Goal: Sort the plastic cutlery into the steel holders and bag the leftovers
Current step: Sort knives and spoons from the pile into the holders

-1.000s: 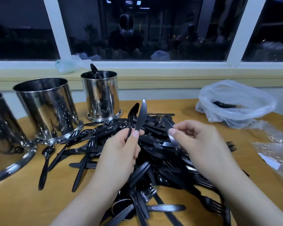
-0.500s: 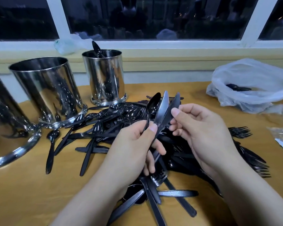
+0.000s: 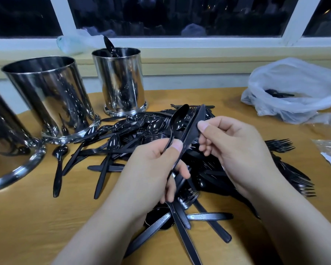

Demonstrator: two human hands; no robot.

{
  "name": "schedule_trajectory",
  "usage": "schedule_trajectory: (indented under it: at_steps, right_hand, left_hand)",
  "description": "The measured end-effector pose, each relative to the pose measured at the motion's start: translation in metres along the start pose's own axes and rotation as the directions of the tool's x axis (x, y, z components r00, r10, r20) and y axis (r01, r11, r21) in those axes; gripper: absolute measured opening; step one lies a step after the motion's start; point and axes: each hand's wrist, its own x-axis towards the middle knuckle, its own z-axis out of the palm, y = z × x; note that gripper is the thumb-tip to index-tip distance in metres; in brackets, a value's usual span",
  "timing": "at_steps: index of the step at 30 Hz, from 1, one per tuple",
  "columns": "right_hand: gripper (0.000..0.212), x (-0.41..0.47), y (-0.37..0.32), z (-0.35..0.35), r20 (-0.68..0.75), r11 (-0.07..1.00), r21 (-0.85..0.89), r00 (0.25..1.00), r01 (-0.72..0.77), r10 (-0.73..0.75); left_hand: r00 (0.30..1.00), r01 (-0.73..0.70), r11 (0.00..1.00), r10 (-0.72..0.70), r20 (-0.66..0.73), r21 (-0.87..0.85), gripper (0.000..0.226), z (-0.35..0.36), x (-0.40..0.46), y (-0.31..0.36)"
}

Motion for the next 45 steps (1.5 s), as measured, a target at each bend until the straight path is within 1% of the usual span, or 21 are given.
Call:
schedule_trajectory:
  at_steps: [1,3,4,5,6,7,8,9,11,13,16,19,23,26,29,33,37,40,41,43,45]
  right_hand:
    - [0.019,0.000,0.001,0.000,-0.003,0.999,-0.034,1.000,-0.003,0.003]
    - [0.021,0.002,0.001,-0.004,-0.027,0.993,-0.114,1.000,0.001,-0.004]
    - [0.024,0.003,0.000,-0.010,-0.049,0.984,-0.178,0.998,0.017,-0.026]
    - [0.027,0.004,-0.002,-0.018,-0.065,0.959,-0.281,0.996,0.036,-0.056]
    - [0.029,0.006,-0.004,-0.027,-0.063,0.906,-0.420,0.994,0.053,-0.087]
    - [0.028,0.007,-0.005,-0.036,-0.038,0.825,-0.562,0.994,0.061,-0.099]
    - [0.024,0.007,-0.005,-0.043,0.004,0.739,-0.671,0.996,0.066,-0.086]
    - [0.018,0.006,-0.005,-0.047,0.055,0.672,-0.737,0.997,0.078,-0.055]
    - [0.009,0.005,-0.002,-0.049,0.162,0.588,-0.799,0.987,0.126,0.008]
    - [0.015,0.005,0.004,-0.048,0.230,0.515,-0.841,0.971,0.168,0.058]
    - [0.025,0.006,0.008,-0.047,0.228,0.463,-0.870,0.970,0.166,0.080]
    - [0.026,0.007,0.012,-0.047,0.213,0.448,-0.879,0.975,0.163,0.062]
    - [0.015,0.006,0.011,-0.044,0.193,0.481,-0.860,0.981,0.173,-0.006]
    - [0.005,0.004,0.010,-0.040,0.170,0.514,-0.844,0.985,0.153,-0.014]
    - [0.010,0.003,0.009,-0.038,0.169,0.565,-0.813,0.986,0.144,-0.008]
    - [0.012,0.004,0.002,-0.039,0.129,0.695,-0.709,0.991,0.120,-0.040]
    - [0.013,0.008,-0.013,-0.039,0.032,0.848,-0.510,0.989,0.140,-0.145]
    - [0.012,0.010,-0.025,-0.037,-0.070,0.924,-0.340,0.976,0.172,-0.208]
    - [0.009,0.010,-0.028,-0.035,-0.099,0.948,-0.267,0.973,0.174,-0.207]
    - [0.006,0.010,-0.033,-0.031,-0.116,0.987,-0.078,0.982,0.144,-0.152]
    - [0.005,0.007,-0.035,-0.023,-0.061,0.993,0.077,0.995,0.087,-0.083]
  left_hand:
    - [1.000,0.009,1.000,-0.009,0.000,0.001,0.042,0.001,0.000,-0.001]
    - [0.999,0.030,0.996,-0.032,-0.017,-0.088,0.041,0.000,0.000,-0.001]
    - [0.999,0.032,0.991,-0.036,-0.030,-0.132,0.040,-0.002,0.000,-0.001]
    - [0.998,0.029,0.988,-0.037,-0.051,-0.151,0.038,-0.004,0.000,-0.002]
    - [0.997,0.026,0.988,-0.038,-0.074,-0.153,0.037,-0.008,0.001,-0.005]
    - [0.995,0.022,0.989,-0.036,-0.093,-0.148,0.037,-0.011,0.001,-0.007]
    - [0.994,0.016,0.989,-0.032,-0.108,-0.149,0.039,-0.014,0.002,-0.008]
    - [0.992,0.008,0.988,-0.028,-0.123,-0.157,0.043,-0.016,0.002,-0.010]
    - [0.989,-0.009,0.983,-0.018,-0.145,-0.183,0.046,-0.017,0.003,-0.012]
    - [0.989,-0.014,0.979,-0.016,-0.147,-0.202,0.042,-0.017,0.003,-0.013]
    - [0.989,-0.004,0.977,-0.027,-0.142,-0.214,0.033,-0.017,0.003,-0.015]
    - [0.991,0.014,0.975,-0.043,-0.129,-0.220,0.034,-0.015,0.001,-0.013]
    - [0.993,0.015,0.975,-0.041,-0.113,-0.223,0.035,-0.014,0.000,-0.010]
    - [0.993,0.009,0.977,-0.033,-0.109,-0.212,0.033,-0.014,0.000,-0.010]
    - [0.992,0.011,0.978,-0.036,-0.119,-0.206,0.035,-0.014,0.000,-0.010]
    - [0.992,-0.006,0.979,-0.020,-0.122,-0.204,0.037,-0.014,-0.001,-0.009]
    - [0.992,-0.019,0.977,-0.007,-0.123,-0.213,0.036,-0.012,0.001,-0.010]
    - [0.989,-0.044,0.971,0.010,-0.144,-0.234,0.034,-0.011,0.004,-0.011]
    - [0.988,-0.051,0.970,0.015,-0.152,-0.237,0.033,-0.011,0.004,-0.011]
    - [0.986,-0.059,0.967,0.017,-0.167,-0.247,0.027,-0.010,0.004,-0.011]
    - [0.984,-0.061,0.967,0.017,-0.175,-0.246,0.022,-0.009,0.004,-0.011]
